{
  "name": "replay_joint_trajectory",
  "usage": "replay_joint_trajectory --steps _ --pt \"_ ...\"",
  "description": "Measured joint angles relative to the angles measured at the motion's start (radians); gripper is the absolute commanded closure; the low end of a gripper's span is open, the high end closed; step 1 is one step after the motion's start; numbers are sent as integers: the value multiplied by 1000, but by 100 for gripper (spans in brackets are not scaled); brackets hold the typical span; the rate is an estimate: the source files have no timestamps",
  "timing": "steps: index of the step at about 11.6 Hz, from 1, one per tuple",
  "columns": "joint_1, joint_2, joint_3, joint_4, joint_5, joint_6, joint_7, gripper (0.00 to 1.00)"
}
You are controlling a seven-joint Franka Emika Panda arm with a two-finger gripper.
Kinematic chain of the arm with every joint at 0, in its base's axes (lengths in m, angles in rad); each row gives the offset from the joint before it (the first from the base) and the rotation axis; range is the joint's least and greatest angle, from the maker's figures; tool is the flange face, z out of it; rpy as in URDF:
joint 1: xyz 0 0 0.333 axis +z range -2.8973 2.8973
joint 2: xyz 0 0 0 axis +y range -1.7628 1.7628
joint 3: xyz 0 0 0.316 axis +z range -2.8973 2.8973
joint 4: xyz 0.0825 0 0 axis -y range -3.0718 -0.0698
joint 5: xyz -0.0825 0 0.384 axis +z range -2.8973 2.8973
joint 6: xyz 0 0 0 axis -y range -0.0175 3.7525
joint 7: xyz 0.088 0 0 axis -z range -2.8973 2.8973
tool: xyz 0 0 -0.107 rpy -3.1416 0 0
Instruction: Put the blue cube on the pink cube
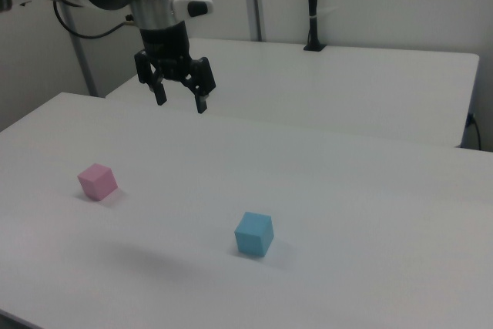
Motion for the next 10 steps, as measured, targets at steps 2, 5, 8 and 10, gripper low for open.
replay_joint_trajectory --steps 2,5,8,10 --pt "-25 3 -2 -6 -28 0 -95 0" --pt "-79 13 -18 -55 -46 8 -115 4" --pt "-90 59 -49 -141 -54 116 -131 0" --pt "-90 99 -49 -224 -91 249 -131 0"
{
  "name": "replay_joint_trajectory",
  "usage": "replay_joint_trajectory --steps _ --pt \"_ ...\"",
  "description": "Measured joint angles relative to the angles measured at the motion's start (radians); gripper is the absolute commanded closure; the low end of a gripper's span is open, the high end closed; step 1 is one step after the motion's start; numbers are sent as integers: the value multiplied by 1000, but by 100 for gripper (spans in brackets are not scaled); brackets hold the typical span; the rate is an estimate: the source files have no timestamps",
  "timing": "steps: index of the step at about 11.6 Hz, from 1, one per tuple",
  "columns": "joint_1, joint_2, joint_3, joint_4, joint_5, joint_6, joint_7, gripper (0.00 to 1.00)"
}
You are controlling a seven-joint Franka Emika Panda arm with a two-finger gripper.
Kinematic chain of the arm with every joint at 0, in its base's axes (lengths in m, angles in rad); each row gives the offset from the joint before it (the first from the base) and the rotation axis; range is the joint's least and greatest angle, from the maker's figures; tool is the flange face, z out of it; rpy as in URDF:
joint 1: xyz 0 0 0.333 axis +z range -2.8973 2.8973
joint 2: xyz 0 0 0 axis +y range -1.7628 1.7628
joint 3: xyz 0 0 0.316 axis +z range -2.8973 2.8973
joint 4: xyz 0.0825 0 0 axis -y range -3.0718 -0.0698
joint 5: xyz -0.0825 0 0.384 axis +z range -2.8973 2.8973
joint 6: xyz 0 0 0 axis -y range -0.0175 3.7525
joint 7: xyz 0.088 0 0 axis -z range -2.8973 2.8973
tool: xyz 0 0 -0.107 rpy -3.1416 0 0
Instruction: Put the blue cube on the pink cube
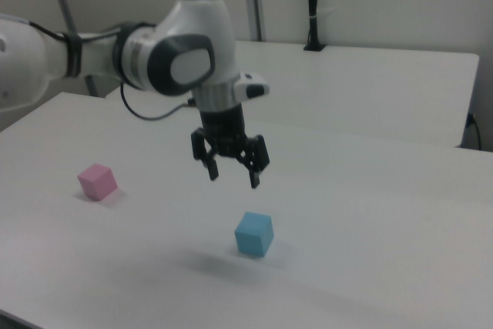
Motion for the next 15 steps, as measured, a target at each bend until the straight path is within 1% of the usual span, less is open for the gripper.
replay_joint_trajectory --steps 2,4,7,8,9,10,11,13,14,15 --pt "0 41 0 -63 -37 83 0 0" --pt "0 86 0 -74 -67 108 0 0" --pt "1 166 1 -76 -69 147 0 0" --pt "1 193 2 -76 -69 173 5 18" --pt "1 213 3 -76 -69 194 13 48" --pt "2 227 3 -76 -69 222 16 64" --pt "2 234 3 -75 -69 237 24 69" --pt "2 230 7 -68 -69 234 63 69" --pt "3 224 23 -53 -68 187 72 69" --pt "3 209 55 -27 -68 113 84 69"
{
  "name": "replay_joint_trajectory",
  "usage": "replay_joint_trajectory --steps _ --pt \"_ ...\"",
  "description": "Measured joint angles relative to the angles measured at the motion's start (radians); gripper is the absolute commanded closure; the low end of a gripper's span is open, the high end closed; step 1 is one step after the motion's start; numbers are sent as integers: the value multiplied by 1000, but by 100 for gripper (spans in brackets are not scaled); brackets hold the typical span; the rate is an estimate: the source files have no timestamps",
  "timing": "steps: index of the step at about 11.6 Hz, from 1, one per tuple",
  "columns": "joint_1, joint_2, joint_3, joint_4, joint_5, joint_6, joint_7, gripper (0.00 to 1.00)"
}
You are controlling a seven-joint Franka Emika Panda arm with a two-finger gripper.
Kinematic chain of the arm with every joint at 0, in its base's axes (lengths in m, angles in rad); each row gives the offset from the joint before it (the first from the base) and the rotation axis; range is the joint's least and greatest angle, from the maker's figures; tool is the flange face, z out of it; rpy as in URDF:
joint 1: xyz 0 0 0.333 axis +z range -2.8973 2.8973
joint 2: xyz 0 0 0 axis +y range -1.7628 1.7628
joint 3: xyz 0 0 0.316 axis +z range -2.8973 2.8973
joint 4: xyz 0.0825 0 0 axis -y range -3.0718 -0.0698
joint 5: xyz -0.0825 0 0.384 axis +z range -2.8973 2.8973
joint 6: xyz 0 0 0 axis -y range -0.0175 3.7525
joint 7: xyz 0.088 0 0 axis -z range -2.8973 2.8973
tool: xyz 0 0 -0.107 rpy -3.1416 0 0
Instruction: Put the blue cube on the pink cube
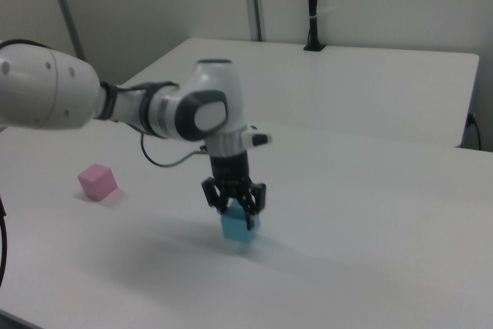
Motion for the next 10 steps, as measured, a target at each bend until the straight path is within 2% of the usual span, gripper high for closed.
replay_joint_trajectory --steps 3,5,7,8,10 --pt "4 -120 160 56 54 -184 103 68" --pt "9 -196 306 58 68 -234 260 68" --pt "22 -209 428 64 69 -234 428 68" --pt "38 -203 461 67 77 -234 475 68" --pt "103 -164 476 94 111 -192 574 68"
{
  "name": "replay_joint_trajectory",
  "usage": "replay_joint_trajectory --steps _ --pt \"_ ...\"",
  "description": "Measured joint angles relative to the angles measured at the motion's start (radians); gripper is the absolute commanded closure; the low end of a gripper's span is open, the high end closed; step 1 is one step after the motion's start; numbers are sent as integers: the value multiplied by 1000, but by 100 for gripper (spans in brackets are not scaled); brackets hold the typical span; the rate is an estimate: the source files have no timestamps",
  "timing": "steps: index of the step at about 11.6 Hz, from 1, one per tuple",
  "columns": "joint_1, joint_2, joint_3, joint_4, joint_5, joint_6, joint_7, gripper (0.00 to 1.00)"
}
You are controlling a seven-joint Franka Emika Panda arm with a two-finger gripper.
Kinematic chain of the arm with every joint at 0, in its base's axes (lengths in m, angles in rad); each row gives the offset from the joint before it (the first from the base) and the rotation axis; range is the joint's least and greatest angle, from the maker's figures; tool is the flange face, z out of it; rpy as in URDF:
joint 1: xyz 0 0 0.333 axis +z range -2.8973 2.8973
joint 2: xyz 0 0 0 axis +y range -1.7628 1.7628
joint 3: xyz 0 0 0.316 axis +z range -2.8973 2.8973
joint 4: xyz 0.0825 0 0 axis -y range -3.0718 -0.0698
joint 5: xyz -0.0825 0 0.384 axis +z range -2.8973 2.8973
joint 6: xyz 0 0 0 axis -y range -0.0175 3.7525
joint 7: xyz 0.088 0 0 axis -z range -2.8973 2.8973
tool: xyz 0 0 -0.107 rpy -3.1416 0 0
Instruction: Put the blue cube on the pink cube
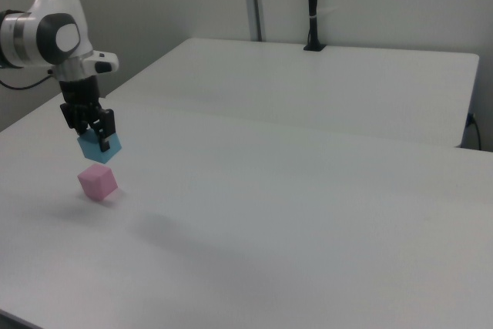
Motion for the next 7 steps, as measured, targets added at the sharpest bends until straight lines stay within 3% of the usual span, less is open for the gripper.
replay_joint_trajectory --steps 2,5,7 --pt "72 69 1 31 0 96 113 68" --pt "142 160 2 72 -27 135 177 68" --pt "147 187 1 86 -33 135 183 57"
